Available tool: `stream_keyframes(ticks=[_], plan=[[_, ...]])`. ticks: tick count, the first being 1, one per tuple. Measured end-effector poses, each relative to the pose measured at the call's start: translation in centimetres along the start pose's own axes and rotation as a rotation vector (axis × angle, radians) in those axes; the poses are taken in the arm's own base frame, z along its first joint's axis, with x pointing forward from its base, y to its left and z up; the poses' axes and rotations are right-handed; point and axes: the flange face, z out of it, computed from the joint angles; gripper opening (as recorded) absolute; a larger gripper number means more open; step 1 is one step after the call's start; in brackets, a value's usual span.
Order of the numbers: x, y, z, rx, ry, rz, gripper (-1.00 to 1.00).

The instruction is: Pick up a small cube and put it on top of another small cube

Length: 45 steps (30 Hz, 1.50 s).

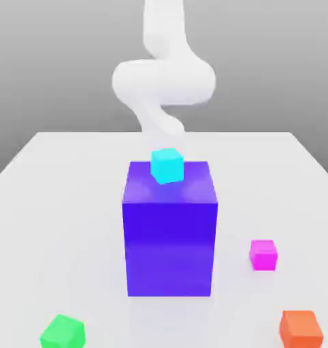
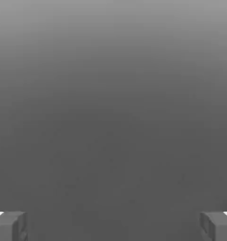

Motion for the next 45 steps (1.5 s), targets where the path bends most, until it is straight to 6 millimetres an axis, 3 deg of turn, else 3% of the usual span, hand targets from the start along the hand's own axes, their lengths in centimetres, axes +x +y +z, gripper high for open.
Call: stream_keyframes(ticks=[5, 10, 15, 18, 20, 26, 27, 34, 41, 45], plan=[[-7.9, -0.3, 12.3, -0.088, -0.189, 0.033, 0.0], [-18.4, 1.9, 21.5, -0.216, -0.334, 0.045, 0.0], [-30.1, 7.6, 27.6, -0.386, -0.431, 0.034, 0.0], [-36.4, 12.2, 29.3, -0.489, -0.459, 0.006, 0.0], [-38.8, 14.7, 30.2, -0.537, -0.462, -0.002, 0.0], [-41.5, 18.0, 34.1, -0.553, -0.465, 0.002, 0.0], [-41.8, 18.4, 34.6, -0.553, -0.465, 0.003, -1.0], [-41.9, 18.5, 34.7, -0.552, -0.464, 0.003, -1.0], [-39.6, 15.6, 30.5, -0.552, -0.463, -0.002, -1.0], [-37.2, 13.0, 32.4, -0.583, -0.473, -0.015, -1.0]])
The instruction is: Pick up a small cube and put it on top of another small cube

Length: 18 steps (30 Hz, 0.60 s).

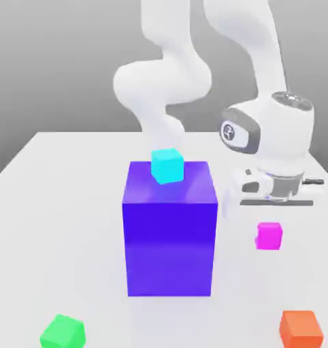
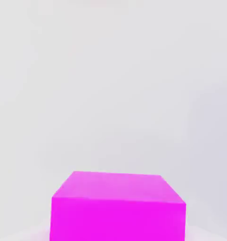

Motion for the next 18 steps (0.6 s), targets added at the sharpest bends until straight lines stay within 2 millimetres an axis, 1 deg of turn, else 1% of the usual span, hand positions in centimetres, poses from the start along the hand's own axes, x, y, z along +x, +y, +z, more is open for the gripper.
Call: stream_keyframes(ticks=[2, 3, 5, 6, 8, 10, 13, 15, 18], plan=[[1.5, -1.8, -0.3, -0.019, -0.005, -0.015, -1.0], [2.8, -2.6, -0.5, -0.026, -0.007, -0.02, -1.0], [5.9, -3.9, -0.9, -0.037, -0.014, -0.026, -1.0], [7.8, -4.1, -1.1, -0.038, -0.016, -0.024, -1.0], [11.6, -3.9, -1.6, -0.035, -0.021, -0.014, -1.0], [15.5, -3.2, -2.0, -0.029, -0.024, -0.001, -1.0], [21.3, -1.3, -2.7, -0.018, -0.027, 0.018, -1.0], [25.0, 0.4, -3.1, -0.012, -0.027, 0.03, -1.0], [30.5, 3.6, -3.8, -0.002, -0.026, 0.048, -1.0]])
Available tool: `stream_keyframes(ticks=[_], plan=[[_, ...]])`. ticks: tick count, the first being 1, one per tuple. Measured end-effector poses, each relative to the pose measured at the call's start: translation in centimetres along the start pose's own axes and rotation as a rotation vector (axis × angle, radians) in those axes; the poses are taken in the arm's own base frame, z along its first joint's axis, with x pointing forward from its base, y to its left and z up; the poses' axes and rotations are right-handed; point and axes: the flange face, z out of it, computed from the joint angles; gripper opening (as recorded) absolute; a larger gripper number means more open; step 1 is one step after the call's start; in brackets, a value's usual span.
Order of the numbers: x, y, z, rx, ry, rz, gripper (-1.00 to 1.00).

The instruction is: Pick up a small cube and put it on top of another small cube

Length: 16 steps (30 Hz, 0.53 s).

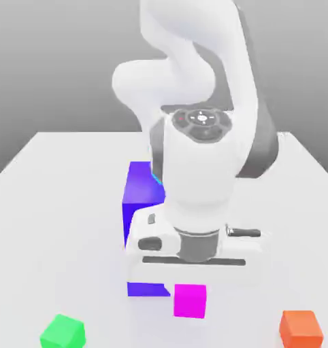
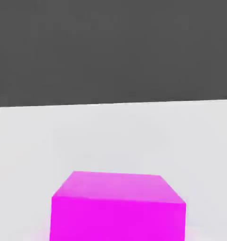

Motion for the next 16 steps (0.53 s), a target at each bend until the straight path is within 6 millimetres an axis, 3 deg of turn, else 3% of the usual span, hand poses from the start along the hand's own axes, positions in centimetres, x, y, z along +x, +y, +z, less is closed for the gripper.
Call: stream_keyframes(ticks=[6, 8, 12, 13, 16], plan=[[9.1, 8.0, -1.3, 0.021, 0.011, 0.042, -1.0], [9.7, 10.2, -1.2, 0.032, 0.022, 0.065, -1.0], [9.9, 10.8, 3.5, 0.036, 0.028, 0.076, -1.0], [9.9, 10.9, 4.6, 0.036, 0.028, 0.077, 1.0], [9.9, 10.9, 4.6, 0.036, 0.028, 0.077, 1.0]])
